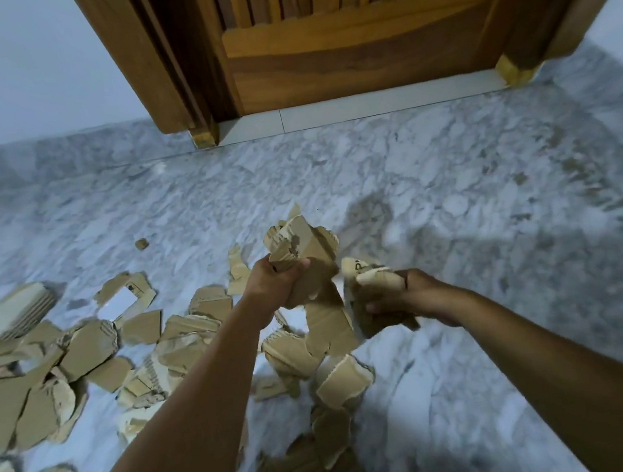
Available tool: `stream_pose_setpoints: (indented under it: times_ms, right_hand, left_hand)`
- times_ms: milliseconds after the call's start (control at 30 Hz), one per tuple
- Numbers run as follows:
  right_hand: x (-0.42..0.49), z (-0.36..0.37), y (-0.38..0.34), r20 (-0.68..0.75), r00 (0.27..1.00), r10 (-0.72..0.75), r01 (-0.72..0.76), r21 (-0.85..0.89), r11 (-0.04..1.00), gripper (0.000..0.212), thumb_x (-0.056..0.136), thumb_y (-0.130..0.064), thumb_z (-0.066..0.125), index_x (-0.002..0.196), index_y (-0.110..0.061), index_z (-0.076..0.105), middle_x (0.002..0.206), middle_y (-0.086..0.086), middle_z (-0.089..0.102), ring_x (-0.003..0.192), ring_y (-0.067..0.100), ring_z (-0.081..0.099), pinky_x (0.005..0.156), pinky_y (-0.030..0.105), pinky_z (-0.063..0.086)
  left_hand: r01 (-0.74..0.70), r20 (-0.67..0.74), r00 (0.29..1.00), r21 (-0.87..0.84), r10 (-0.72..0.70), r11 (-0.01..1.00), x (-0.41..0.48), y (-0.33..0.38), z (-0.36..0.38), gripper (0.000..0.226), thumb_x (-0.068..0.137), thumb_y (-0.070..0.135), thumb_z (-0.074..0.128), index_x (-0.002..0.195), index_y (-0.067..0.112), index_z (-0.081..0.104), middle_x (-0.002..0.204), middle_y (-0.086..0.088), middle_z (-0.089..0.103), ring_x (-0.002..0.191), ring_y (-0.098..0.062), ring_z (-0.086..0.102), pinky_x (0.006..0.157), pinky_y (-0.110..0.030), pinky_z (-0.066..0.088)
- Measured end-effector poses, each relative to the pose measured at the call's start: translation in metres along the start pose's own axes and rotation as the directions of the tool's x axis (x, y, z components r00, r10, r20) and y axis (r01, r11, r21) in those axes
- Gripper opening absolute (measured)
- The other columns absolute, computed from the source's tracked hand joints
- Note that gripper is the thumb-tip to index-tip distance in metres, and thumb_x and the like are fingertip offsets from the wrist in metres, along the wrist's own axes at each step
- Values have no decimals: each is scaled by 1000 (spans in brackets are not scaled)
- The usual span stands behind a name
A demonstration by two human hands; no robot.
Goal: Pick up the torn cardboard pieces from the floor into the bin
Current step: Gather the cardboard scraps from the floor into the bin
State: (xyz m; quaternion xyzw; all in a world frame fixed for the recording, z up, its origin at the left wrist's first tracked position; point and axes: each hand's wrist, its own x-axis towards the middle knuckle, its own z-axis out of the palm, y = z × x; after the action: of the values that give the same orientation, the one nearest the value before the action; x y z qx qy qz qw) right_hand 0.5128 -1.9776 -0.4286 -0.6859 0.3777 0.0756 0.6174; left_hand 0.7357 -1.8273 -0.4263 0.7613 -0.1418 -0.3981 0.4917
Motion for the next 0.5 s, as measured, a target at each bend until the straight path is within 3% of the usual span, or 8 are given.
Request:
stream_pose_setpoints:
  times_ms: [67, 200, 333, 400, 433, 500]
  right_hand:
    - [0, 21, -6, 34, 999, -33, 35, -54, 998, 47, 72, -29, 90, 116, -24, 72, 102, -3, 76, 95, 16, 72, 77, 32, 59]
    - [3, 62, -1, -105, 982, -154, 156, 13, 988, 51, 67, -32, 89, 114, -25, 73, 105, -5, 76, 98, 14, 72, 89, 43, 59]
    - [-10, 66, 21, -109, 981, -163, 138, -207, 969, 39, 73, -26, 83, 109, -20, 69, 105, 3, 73, 100, 22, 67, 86, 42, 53]
    - [-17, 53, 30, -101, 990, -97, 62, -302, 951, 44, 80, -20, 81, 116, -16, 57, 110, 7, 66, 101, 27, 62, 83, 42, 49]
    - [-21, 46, 33, -86, 995, -51, 22, -313, 949, 49, 80, -20, 82, 118, -17, 50, 111, 7, 63, 100, 28, 61, 80, 41, 49]
    - [-29, 37, 32, -51, 999, 9, -25, -329, 944, 59, 79, -22, 83, 121, -21, 42, 112, 7, 62, 99, 28, 61, 75, 39, 49]
  left_hand:
    - [28, 13, 1000, -58, -27, 998, -2, 3, 3, 33, 80, 26, 81, 103, 5, 71, 98, -18, 73, 90, -36, 71, 75, -57, 59]
    - [55, 84, 995, -123, -45, 991, -12, 5, 9, 25, 79, 26, 81, 92, 5, 76, 93, -25, 70, 84, -35, 67, 78, -59, 56]
    - [37, -89, 994, -198, -56, 980, -10, 14, -10, 31, 79, 29, 82, 98, 8, 70, 97, -17, 74, 85, -34, 73, 74, -60, 58]
    - [-15, -88, 996, 37, 19, 999, -4, 16, -28, 32, 79, 33, 81, 99, 11, 69, 91, -9, 73, 77, -25, 71, 70, -43, 61]
    - [-55, -3, 998, 206, 57, 977, -4, 16, -37, 28, 79, 34, 80, 95, 15, 68, 86, -5, 71, 76, -21, 68, 70, -36, 59]
    - [-190, 304, 952, 526, 25, 829, 1, 8, -51, 29, 71, 38, 83, 90, 19, 72, 88, -7, 72, 86, -23, 68, 82, -40, 55]
